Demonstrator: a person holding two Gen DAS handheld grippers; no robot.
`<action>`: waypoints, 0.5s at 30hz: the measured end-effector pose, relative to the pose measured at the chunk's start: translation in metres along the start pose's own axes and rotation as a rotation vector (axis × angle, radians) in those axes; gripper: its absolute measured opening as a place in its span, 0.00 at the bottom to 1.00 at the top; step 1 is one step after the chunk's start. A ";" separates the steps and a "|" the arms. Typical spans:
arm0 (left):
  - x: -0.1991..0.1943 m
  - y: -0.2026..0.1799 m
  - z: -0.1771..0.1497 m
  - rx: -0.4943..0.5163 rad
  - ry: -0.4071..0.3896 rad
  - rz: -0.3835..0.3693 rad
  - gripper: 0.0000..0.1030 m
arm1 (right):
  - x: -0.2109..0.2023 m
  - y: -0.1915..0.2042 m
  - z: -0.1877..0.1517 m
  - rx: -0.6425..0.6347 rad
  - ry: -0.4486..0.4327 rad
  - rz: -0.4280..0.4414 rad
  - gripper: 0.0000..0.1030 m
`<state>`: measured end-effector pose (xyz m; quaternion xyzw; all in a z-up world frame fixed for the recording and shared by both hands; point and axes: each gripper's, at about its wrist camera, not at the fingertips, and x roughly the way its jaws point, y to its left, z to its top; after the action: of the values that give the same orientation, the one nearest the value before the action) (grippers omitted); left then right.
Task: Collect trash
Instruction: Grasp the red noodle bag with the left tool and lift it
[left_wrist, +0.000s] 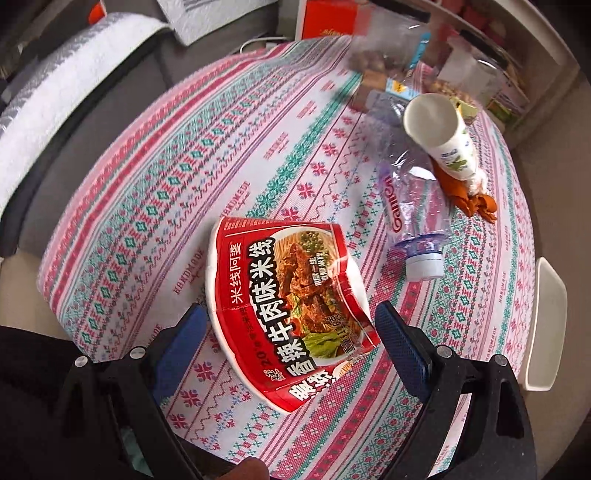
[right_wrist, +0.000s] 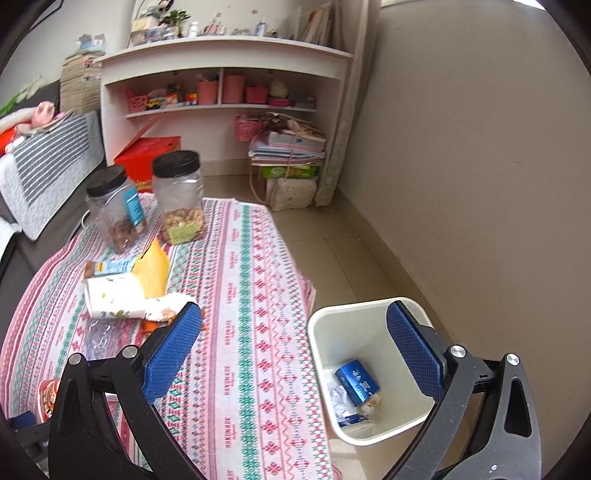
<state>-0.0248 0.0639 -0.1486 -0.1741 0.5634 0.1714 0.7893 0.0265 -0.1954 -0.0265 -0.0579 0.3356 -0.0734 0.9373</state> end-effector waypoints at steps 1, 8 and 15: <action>0.003 0.001 0.001 -0.009 0.009 -0.005 0.87 | 0.001 0.003 -0.001 -0.008 0.003 0.003 0.93; 0.007 -0.006 0.005 0.060 0.010 -0.020 0.75 | 0.013 0.023 -0.004 -0.039 0.052 0.032 0.93; -0.012 -0.027 0.009 0.242 -0.059 -0.028 0.36 | 0.028 0.038 -0.003 -0.028 0.104 0.059 0.93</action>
<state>-0.0084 0.0431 -0.1321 -0.0802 0.5539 0.0964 0.8231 0.0500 -0.1636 -0.0519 -0.0573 0.3864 -0.0439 0.9195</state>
